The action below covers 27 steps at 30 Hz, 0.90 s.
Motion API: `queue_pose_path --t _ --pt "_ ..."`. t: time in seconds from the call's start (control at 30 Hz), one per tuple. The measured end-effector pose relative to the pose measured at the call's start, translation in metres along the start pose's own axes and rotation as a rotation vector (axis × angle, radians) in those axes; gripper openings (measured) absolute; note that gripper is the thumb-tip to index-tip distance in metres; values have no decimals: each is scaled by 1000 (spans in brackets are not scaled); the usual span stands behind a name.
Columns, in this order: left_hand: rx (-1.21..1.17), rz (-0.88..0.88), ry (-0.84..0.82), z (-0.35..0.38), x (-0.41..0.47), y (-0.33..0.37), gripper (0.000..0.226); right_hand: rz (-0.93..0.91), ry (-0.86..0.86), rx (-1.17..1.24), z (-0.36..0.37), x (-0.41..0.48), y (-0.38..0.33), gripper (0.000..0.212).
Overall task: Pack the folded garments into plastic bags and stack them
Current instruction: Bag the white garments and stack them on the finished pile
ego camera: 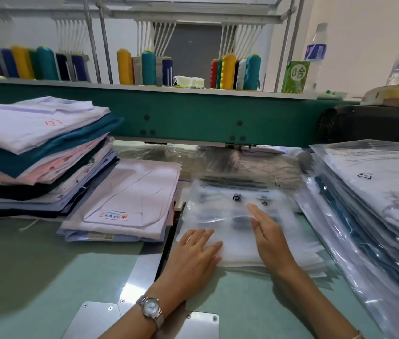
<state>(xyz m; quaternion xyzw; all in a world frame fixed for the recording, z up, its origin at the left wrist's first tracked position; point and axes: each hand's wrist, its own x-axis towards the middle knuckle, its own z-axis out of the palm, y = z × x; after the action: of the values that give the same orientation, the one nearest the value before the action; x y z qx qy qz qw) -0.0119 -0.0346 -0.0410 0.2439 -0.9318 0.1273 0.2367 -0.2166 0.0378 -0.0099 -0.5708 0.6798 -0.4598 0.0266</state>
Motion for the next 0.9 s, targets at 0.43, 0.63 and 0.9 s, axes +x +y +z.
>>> queue_pose_path --t 0.43,0.63,0.9 --pt "-318 105 320 -19 -2 -5 29 -163 -215 -368 3 -11 12 43" --pt "-253 -183 471 -32 -10 -55 43 -116 -228 -328 2 -12 10 41" --pt "188 -244 -284 -17 -25 -128 83 -78 -242 -346 0 -14 13 37"
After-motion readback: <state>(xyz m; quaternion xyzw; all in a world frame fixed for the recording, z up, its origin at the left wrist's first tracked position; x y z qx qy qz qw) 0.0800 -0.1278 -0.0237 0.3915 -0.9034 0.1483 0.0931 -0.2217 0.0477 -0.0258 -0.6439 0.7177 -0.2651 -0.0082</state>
